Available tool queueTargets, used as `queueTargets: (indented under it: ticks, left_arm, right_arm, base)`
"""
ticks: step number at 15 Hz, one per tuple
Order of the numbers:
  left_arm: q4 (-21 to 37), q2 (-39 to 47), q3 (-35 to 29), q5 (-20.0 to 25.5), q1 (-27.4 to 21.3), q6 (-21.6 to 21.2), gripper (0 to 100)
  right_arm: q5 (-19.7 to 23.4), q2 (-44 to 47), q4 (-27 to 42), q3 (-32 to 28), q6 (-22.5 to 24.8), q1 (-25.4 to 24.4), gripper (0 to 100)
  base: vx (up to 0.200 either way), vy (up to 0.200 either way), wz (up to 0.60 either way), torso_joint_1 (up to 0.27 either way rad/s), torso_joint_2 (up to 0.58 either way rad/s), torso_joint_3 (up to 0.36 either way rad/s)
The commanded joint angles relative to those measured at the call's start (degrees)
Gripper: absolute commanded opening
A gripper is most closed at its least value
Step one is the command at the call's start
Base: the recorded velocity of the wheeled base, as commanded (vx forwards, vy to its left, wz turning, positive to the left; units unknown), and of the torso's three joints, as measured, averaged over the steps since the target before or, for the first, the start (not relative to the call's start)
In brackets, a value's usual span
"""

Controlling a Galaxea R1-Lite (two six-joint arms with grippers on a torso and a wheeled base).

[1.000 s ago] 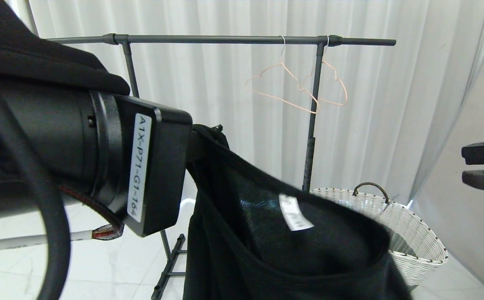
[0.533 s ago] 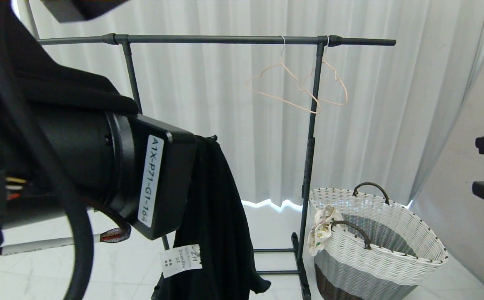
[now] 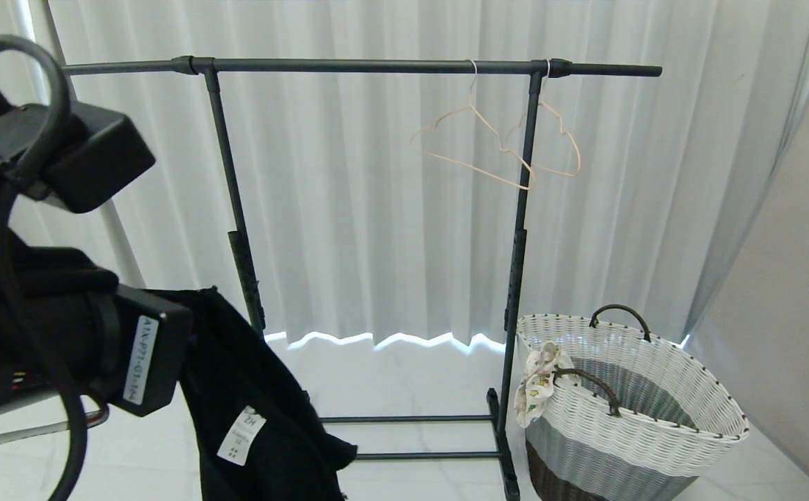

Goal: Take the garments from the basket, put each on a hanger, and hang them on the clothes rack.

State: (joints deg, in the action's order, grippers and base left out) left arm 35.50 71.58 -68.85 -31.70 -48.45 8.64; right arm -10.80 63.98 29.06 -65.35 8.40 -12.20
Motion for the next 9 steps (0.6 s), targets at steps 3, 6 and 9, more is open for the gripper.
queueTargets:
  ticks: [3,6,9]
  left_arm:
    - [0.0,-6.8,6.0,-0.1,3.5,-0.1,0]
    - [0.0,-7.1,6.2,-0.3,5.2,-0.2,0]
    - [0.0,-6.7,6.4,-0.4,8.1,-0.3,0]
  right_arm:
    - [-1.4,2.2,-15.8,13.8,4.7,7.1,100]
    - [-1.1,2.1,-18.7,15.0,5.0,7.2,100]
    - [-1.0,2.1,-18.8,14.9,5.0,7.3,100]
  base:
    - [0.0,0.0,0.0,0.0,0.0,0.0]
    - [0.0,0.0,0.0,0.0,0.0,0.0]
    - [0.0,0.0,0.0,0.023,-0.1,-0.117]
